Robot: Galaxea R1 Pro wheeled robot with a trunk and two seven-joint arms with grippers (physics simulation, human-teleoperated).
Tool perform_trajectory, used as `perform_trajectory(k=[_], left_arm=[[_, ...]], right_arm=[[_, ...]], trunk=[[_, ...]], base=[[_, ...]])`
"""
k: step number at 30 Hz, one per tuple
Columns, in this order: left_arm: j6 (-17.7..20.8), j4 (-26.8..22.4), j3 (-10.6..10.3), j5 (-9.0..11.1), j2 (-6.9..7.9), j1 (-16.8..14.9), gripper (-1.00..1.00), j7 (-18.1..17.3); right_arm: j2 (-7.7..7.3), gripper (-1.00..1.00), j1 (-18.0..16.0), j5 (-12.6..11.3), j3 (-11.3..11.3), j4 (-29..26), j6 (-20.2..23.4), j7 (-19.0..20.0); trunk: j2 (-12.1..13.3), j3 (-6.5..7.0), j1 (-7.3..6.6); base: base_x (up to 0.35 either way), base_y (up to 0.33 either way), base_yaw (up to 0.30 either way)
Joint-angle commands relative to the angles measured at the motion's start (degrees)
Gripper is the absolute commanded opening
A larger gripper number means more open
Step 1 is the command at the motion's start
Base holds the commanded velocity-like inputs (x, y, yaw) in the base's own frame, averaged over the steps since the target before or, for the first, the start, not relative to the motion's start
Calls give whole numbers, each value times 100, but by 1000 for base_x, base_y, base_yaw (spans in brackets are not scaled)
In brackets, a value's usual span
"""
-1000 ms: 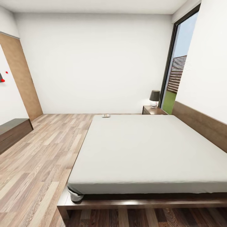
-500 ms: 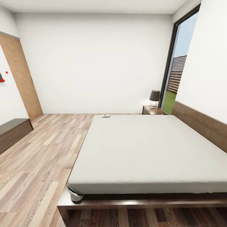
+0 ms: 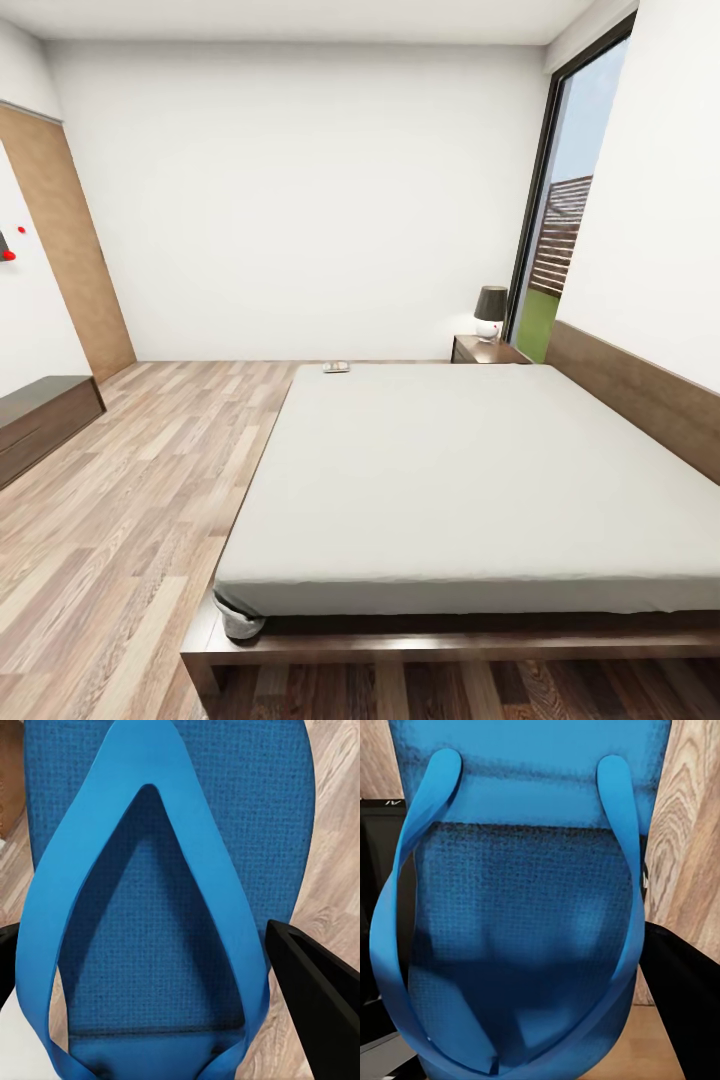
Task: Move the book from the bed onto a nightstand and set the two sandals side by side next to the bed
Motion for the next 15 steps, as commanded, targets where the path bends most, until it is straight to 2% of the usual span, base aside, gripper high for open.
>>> perform_trajectory(k=[1, 3, 15], left_arm=[[-28, 2, -22, 58, 3, -4, -100, 6], [-38, 3, -21, 60, 4, -2, -100, 9], [-55, 8, -20, 56, 5, 1, -100, 14]], right_arm=[[2, -100, -1, -26, 0, -11, 29, -17], [4, -100, -1, -26, 0, -11, 29, -17], [4, -100, -1, -26, 0, -8, 36, -11]], trunk=[[-4, -7, 0], [-4, -7, 0], [-486, -222, 264]], base=[[0, 0, 0], [0, 0, 0], [0, 0, 0]])
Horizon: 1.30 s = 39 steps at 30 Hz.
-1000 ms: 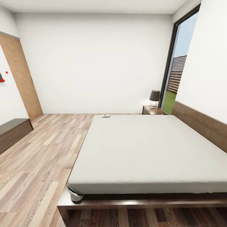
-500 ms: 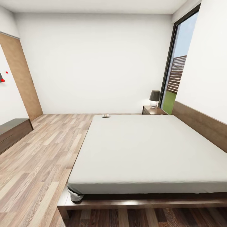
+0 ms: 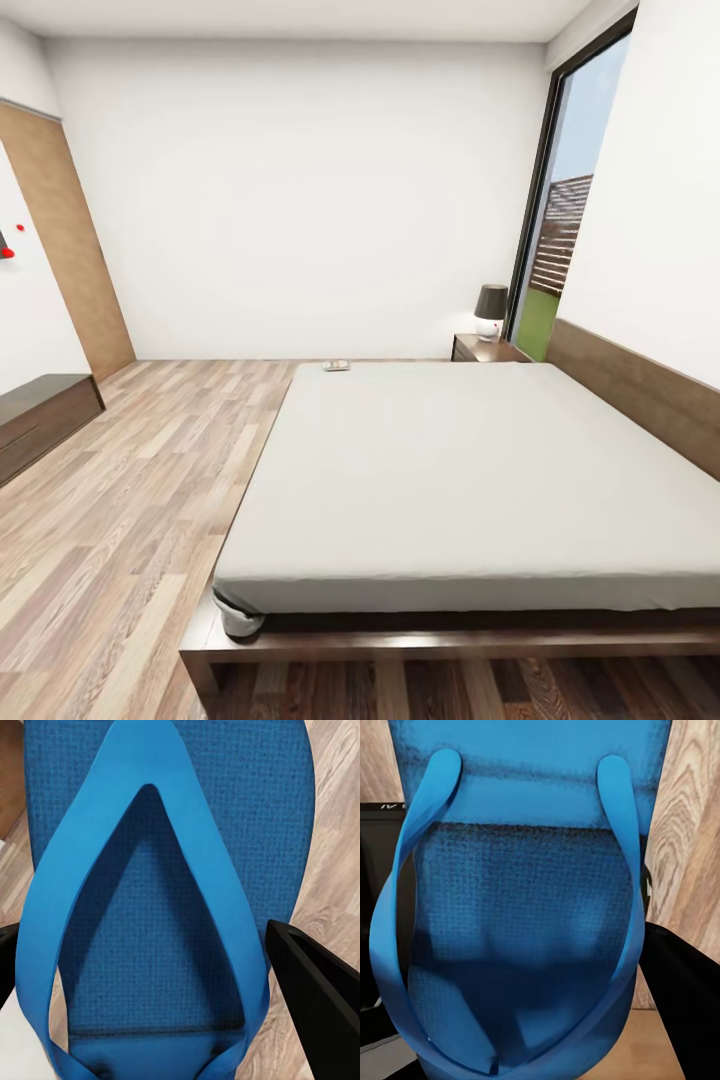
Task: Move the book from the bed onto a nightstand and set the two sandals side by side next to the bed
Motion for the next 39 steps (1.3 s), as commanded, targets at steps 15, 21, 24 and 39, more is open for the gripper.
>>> perform_trajectory(k=[15, 21, 24, 39], left_arm=[[-22, 0, -21, 58, 1, -4, -100, 4], [-22, -4, -21, 59, 2, -5, -100, 4], [-22, -5, -21, 62, 2, -9, -100, 4], [-23, -5, -21, 62, 2, -10, -100, 4]], right_arm=[[-13, -100, -7, -21, -18, -31, 61, 225], [-27, -100, -172, -29, -25, -31, 372, 241], [-29, -100, -263, -28, -28, -43, 553, 234], [-31, -100, -843, -26, -36, -51, 764, 184]], trunk=[[-607, -276, 330], [-848, -384, 462], [-968, -438, 528], [-1570, -707, 857]], base=[[0, 0, 0], [0, 0, 0], [0, 0, 0], [0, 0, 0]])
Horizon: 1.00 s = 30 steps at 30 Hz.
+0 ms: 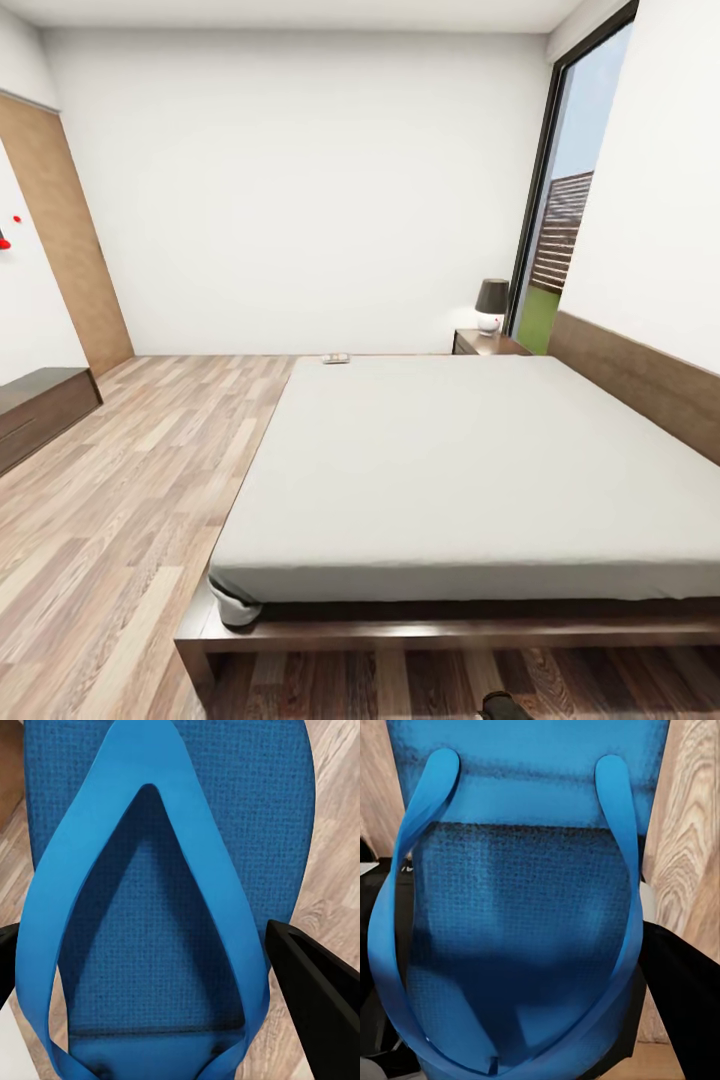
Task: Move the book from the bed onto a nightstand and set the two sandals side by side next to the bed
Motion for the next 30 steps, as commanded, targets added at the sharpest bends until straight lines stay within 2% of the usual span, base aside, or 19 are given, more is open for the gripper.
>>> perform_trajectory(k=[1, 8, 18, 30], left_arm=[[-22, 2, -21, 59, 2, -4, -100, 3], [-27, -3, -21, 61, -4, -5, -100, 16], [-28, -6, -21, 62, -13, -10, -100, 246], [-28, -6, -21, 62, -15, -8, -100, 290]], right_arm=[[2, -100, -23, -24, -3, -8, 28, -5], [21, -100, -112, -24, -3, -7, 23, -12], [43, -100, -125, -12, 11, 2, -11, -17], [29, -100, -126, -7, 7, -3, -43, -13]], trunk=[[-45, -25, 22], [-326, -150, 176], [-727, -330, 396], [-1208, -545, 659]], base=[[0, 0, 0], [0, 0, 0], [0, 0, 0], [0, 0, 0]])
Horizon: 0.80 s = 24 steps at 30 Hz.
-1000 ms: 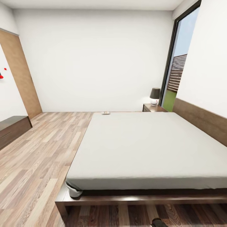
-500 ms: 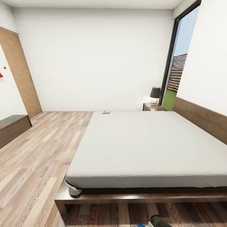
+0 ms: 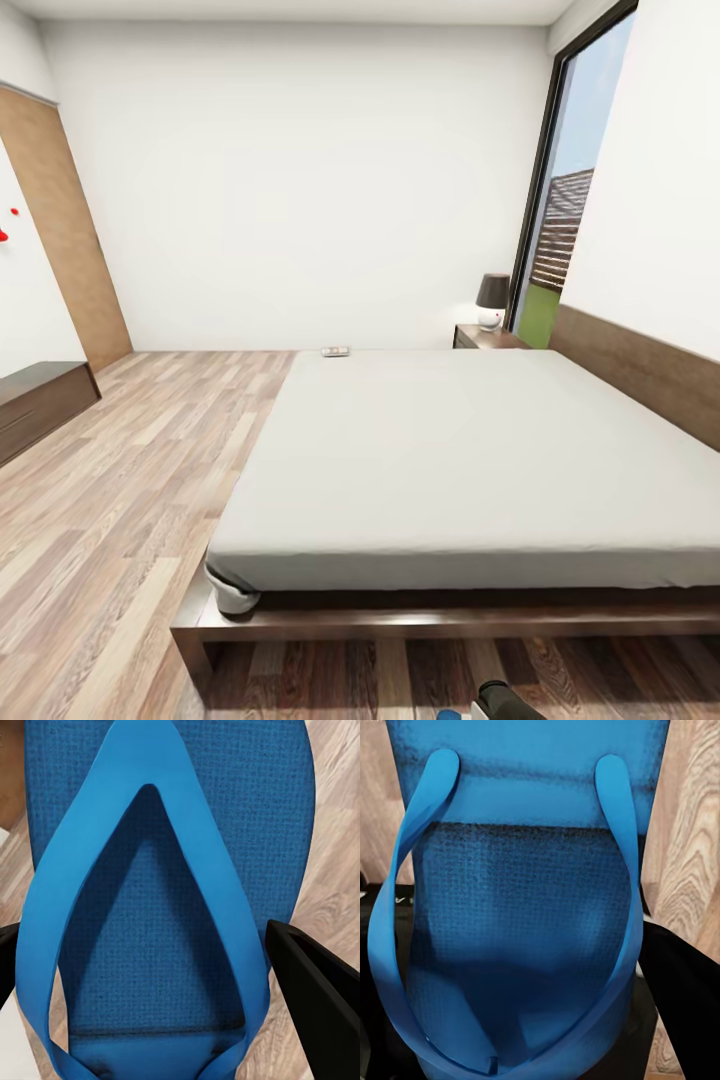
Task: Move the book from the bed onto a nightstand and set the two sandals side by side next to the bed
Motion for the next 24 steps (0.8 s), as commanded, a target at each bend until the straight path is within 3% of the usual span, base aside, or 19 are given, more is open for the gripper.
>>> perform_trajectory(k=[1, 10, 24], left_arm=[[-23, 2, -20, 58, 2, -4, -100, 21], [-23, 8, -20, 58, -1, -2, -100, 55], [-46, 10, -20, 58, -7, -1, -100, 59]], right_arm=[[-1, -100, -1, -23, -2, -14, 25, -1], [-10, -100, -1, -24, -3, -29, 2, -1], [-20, -100, -1, -12, -3, -109, -444, -7]], trunk=[[-44, -24, 22], [-405, -186, 220], [-967, -437, 527]], base=[[0, 0, 0], [0, 0, 0], [0, 0, 0]])
